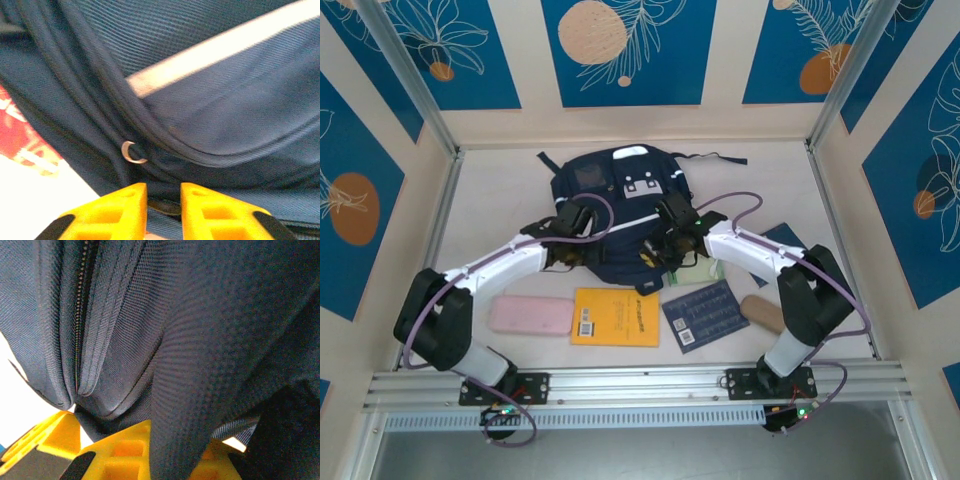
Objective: Pack the student bag
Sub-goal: Unzip the student bag at the top-center of the table.
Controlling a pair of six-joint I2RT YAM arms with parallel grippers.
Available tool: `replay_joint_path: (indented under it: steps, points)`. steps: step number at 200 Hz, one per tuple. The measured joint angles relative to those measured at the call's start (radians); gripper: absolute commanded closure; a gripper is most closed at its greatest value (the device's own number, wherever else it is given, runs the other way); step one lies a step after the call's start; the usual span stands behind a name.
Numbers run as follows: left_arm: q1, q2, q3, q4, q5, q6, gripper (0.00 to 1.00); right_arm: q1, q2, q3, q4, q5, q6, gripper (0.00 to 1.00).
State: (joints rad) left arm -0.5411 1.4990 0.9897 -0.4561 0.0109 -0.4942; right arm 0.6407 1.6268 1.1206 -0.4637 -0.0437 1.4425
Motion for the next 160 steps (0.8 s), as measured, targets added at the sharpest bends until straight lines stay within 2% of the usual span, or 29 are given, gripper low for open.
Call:
replay_joint_path:
  steps: [20,90,96,105,115,128,160]
  points:
    - [0.027,-0.005,-0.004,-0.001,-0.005,-0.007,1.00,-0.012,-0.013,-0.016,0.013,-0.007,-0.008,1.00]
    - [0.054,-0.006,-0.015,0.016,0.007,-0.027,1.00,-0.040,-0.043,-0.047,0.048,-0.039,-0.044,1.00]
    - [0.054,-0.008,-0.019,0.019,0.011,-0.031,0.92,-0.041,-0.045,-0.048,0.051,-0.040,-0.048,1.00]
    - [0.056,-0.015,-0.030,0.028,0.020,-0.036,0.75,-0.043,-0.047,-0.050,0.053,-0.043,-0.053,1.00]
    - [0.060,-0.025,-0.048,0.035,0.029,-0.058,0.66,-0.046,-0.049,-0.050,0.053,-0.047,-0.057,1.00]
    - [0.071,-0.032,-0.079,0.048,0.045,-0.081,0.61,-0.050,-0.053,-0.050,0.053,-0.057,-0.060,1.00]
    - [0.095,-0.032,-0.146,0.112,0.108,-0.162,0.61,-0.055,-0.060,-0.057,0.067,-0.071,-0.060,1.00]
